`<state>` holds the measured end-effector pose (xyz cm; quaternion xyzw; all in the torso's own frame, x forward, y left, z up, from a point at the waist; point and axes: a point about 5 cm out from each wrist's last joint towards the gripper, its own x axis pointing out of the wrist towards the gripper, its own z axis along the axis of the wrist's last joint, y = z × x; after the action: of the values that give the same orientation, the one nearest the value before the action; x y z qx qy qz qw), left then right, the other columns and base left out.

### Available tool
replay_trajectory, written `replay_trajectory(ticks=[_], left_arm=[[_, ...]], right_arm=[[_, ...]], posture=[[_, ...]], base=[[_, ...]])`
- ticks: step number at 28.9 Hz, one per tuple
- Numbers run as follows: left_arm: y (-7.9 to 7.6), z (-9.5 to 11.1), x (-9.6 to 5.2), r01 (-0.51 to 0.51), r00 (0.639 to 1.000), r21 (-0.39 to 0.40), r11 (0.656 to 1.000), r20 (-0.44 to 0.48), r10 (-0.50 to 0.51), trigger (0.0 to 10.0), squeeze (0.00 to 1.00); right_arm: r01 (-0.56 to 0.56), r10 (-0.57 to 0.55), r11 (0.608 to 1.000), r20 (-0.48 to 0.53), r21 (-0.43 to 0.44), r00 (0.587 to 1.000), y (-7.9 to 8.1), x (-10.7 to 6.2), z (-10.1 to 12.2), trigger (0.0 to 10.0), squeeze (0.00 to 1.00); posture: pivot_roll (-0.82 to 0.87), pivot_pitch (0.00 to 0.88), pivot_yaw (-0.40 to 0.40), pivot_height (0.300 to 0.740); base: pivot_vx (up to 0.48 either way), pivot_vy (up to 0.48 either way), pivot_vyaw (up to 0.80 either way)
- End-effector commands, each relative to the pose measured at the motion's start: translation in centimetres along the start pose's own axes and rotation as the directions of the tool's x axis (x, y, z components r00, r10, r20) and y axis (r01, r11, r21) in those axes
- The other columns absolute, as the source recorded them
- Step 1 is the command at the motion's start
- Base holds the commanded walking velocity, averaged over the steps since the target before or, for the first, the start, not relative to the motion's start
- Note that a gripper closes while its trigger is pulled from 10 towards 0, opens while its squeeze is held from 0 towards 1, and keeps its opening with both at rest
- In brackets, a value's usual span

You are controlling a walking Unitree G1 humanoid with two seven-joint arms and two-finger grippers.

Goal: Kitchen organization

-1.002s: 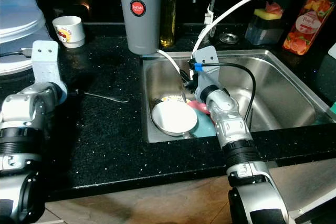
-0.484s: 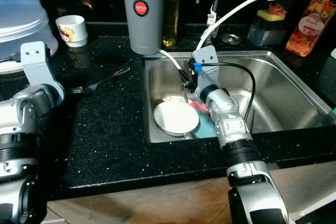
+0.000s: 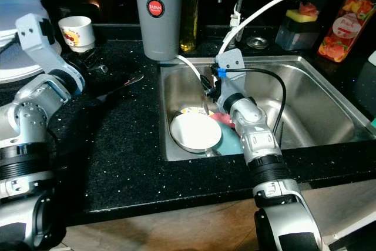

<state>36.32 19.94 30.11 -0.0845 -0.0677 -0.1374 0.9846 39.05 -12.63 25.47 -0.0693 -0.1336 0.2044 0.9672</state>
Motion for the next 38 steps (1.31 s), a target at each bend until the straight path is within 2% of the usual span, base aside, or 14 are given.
replay_trajectory(ticks=[1,6,10,16,18,19,21,25,33,34,35,36,37,38], left_arm=[[-0.6,-1.3,-0.1,0.021,0.995,0.170,0.985,-0.095,-0.005,10.0,1.00],[0.5,-2.1,-1.1,0.006,0.965,0.443,0.896,-0.238,0.112,10.0,1.00],[0.8,-2.1,-1.5,0.043,0.959,0.406,0.913,-0.273,0.076,10.0,1.00],[2.2,-1.9,-1.6,0.053,0.949,0.369,0.928,-0.307,0.068,10.0,1.00],[2.5,-2.0,-1.5,0.080,0.943,0.335,0.939,-0.331,0.038,10.0,1.00],[2.5,-2.0,-1.5,0.080,0.943,0.335,0.939,-0.331,0.038,10.0,1.00],[2.7,-2.1,-1.4,0.097,0.942,0.296,0.950,-0.336,0.008,10.0,1.00],[2.6,-2.1,-1.1,0.123,0.943,0.249,0.961,-0.331,-0.034,10.0,1.00],[2.0,-2.5,-0.7,0.283,0.913,0.235,0.930,-0.363,-0.186,10.0,1.00],[2.0,-2.8,-0.7,0.301,0.901,0.239,0.923,-0.387,-0.194,6.7,1.00],[2.0,-2.8,-0.7,0.301,0.901,0.239,0.923,-0.387,-0.194,6.7,1.00],[2.1,-3.2,-0.8,0.328,0.879,0.256,0.909,-0.436,-0.194,2.7,0.00],[2.5,-3.7,-1.0,0.337,0.859,0.285,0.897,-0.484,-0.170,1.8,0.00],[2.5,-3.7,-1.0,0.337,0.859,0.285,0.897,-0.484,-0.170,1.8,0.00]], right_arm=[[0.012,-0.011,1.000,-0.006,0.011,1.000,-0.4,-0.1,-0.3,10.0,0.00],[0.009,-0.009,1.000,-0.011,0.014,1.000,-0.4,-0.2,-0.3,10.0,0.00],[-0.012,0.012,1.000,-0.024,0.021,1.000,-0.1,-0.2,-0.5,10.0,0.00],[-0.196,0.204,0.975,-0.067,0.103,0.977,2.1,-0.3,-1.0,10.0,0.00],[-0.362,0.375,0.920,-0.074,0.148,0.924,4.1,-0.9,-1.2,10.0,0.00],[-0.362,0.375,0.920,-0.074,0.148,0.924,4.1,-0.9,-1.2,10.0,0.00],[-0.481,0.501,0.857,-0.076,0.184,0.862,5.8,-1.7,-1.5,10.0,0.00],[-0.553,0.576,0.808,-0.073,0.204,0.814,6.9,-2.3,-1.6,10.0,0.00],[-0.578,0.605,0.787,-0.085,0.215,0.792,7.1,-2.6,-1.6,10.0,0.00],[-0.584,0.612,0.782,-0.088,0.219,0.786,7.1,-2.7,-1.5,10.0,0.00],[-0.584,0.612,0.782,-0.088,0.219,0.786,7.1,-2.7,-1.5,10.0,0.00],[-0.589,0.619,0.776,-0.088,0.226,0.781,7.2,-2.8,-1.4,10.0,0.00],[-0.595,0.626,0.769,-0.089,0.234,0.775,7.2,-2.9,-1.3,10.0,0.00],[-0.595,0.626,0.769,-0.089,0.234,0.775,7.2,-2.9,-1.3,10.0,0.00]], posture=[[0.08,0.102,-0.048,0.740],[0.08,0.101,-0.045,0.740],[0.08,0.101,-0.045,0.740],[0.08,0.102,-0.047,0.740],[0.08,0.102,-0.047,0.740],[0.08,0.102,-0.047,0.740],[0.08,0.103,-0.048,0.740],[0.08,0.103,-0.048,0.740],[0.08,0.101,-0.047,0.740],[0.07,0.099,-0.048,0.740],[0.07,0.099,-0.048,0.740],[0.07,0.097,-0.049,0.740],[0.07,0.097,-0.049,0.740],[0.07,0.097,-0.049,0.740]], base=[[0.000,0.000,0.00],[0.000,0.000,0.00],[0.000,0.000,0.00],[0.000,0.000,0.00],[0.000,0.000,0.00],[0.000,0.000,0.00],[0.000,0.000,0.00],[0.000,0.000,0.00],[0.000,0.000,0.00],[0.000,0.000,0.00],[0.000,0.000,0.00],[0.000,0.000,0.00],[0.000,0.000,0.00],[0.000,0.000,0.00]])
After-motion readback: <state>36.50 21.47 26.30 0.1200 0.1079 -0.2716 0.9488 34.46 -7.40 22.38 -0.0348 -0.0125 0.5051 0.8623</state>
